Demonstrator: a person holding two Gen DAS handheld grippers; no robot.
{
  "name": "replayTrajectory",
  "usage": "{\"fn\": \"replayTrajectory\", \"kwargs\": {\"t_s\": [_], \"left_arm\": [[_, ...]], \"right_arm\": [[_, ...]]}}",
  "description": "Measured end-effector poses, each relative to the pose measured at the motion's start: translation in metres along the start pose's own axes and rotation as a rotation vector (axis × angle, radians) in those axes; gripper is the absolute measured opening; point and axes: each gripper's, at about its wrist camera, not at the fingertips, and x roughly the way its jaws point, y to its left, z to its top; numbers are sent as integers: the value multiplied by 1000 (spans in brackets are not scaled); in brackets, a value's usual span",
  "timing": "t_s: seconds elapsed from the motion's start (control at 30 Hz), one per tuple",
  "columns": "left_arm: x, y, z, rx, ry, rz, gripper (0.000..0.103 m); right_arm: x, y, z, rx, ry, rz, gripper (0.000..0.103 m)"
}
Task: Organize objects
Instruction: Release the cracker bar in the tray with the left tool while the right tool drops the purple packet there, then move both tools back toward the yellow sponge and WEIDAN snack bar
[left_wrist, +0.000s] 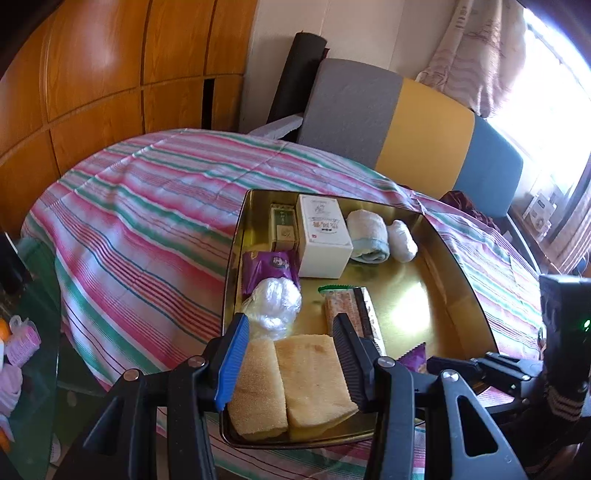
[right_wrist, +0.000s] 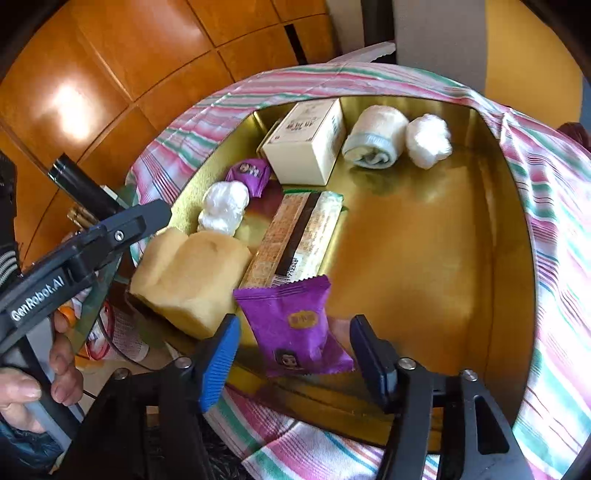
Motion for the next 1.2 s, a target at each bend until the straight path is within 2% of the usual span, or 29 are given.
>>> {"fn": "replayTrajectory", "kwargs": {"t_s": [0.2, 0.6, 0.8, 1.2], "left_arm": [[-14, -14, -2, 57, -28, 5, 47], [-32, -47, -6, 149, -56, -23, 47], [-33, -67, -8, 201, -49, -47, 47], [-28, -130, -11, 343, -31, -122, 47]], "right_arm": [[-38, -10, -9, 0, -78, -39, 73], [-99, -40, -23, 18, -176, -167, 78], [-133, -87, -34, 105, -210, -251, 80], [-231, -219, -81, 374, -319, -556, 82]]}}
